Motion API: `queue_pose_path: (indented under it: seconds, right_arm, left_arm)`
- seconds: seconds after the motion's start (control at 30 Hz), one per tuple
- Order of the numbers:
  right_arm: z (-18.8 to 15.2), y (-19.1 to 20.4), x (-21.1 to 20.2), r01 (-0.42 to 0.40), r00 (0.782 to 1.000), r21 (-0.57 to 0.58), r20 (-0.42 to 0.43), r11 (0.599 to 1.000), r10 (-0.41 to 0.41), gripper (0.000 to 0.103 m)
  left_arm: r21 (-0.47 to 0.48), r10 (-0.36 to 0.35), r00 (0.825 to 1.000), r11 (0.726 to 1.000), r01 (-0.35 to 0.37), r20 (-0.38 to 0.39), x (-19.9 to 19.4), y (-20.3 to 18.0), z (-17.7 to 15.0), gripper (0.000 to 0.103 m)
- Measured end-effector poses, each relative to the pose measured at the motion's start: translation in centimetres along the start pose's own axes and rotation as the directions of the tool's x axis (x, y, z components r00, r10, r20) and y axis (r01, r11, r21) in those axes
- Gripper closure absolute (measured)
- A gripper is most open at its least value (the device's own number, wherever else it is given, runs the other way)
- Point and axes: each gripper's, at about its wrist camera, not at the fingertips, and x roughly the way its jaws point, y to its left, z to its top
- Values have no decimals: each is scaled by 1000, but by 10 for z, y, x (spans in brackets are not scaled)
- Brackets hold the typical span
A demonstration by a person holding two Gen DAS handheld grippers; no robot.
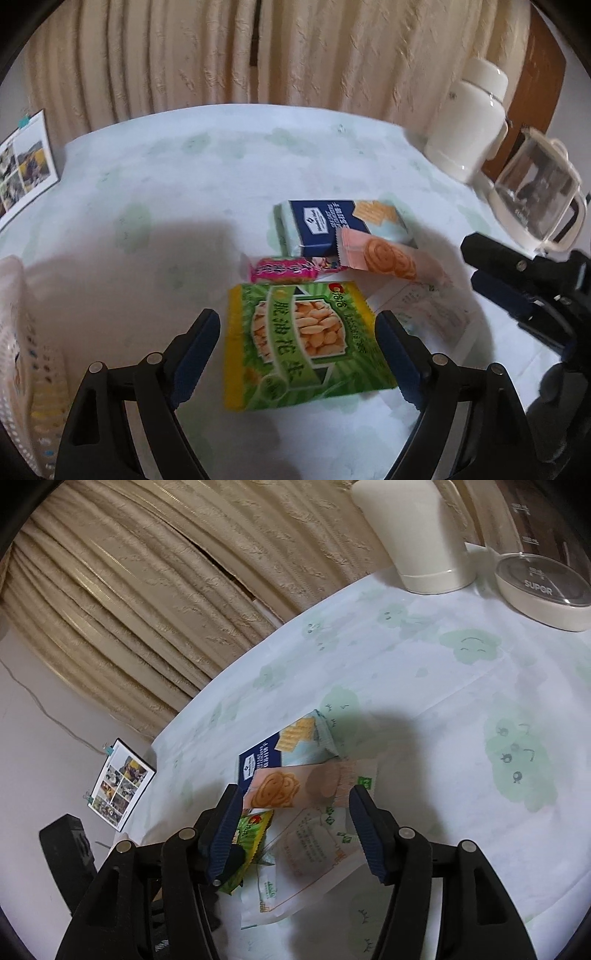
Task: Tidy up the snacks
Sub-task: 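Move both grippers back to the snack pile on the table, then grasp the green peanut bag with the left gripper while the right grasps the orange cookie packet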
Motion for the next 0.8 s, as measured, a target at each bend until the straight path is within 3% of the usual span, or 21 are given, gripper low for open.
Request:
queue_pose_path:
  seconds: [0.13,0.4,0.8]
  right_arm:
    - [-1,0,1,0,1000,1,-6,1000,0,43]
    - [-2,0,1,-2,1000,-9,-13,1000,2,43]
    - [-3,-1,4,17,1000,-11,-24,1000,-18,43]
  left_arm:
    - [21,25,1000,999,-24,-18,12,-3,0,17]
    - [-6,9,999,1000,-9,-39,20,8,1,18]
    - [-38,-18,1000,999,18,7,1,19,0,52]
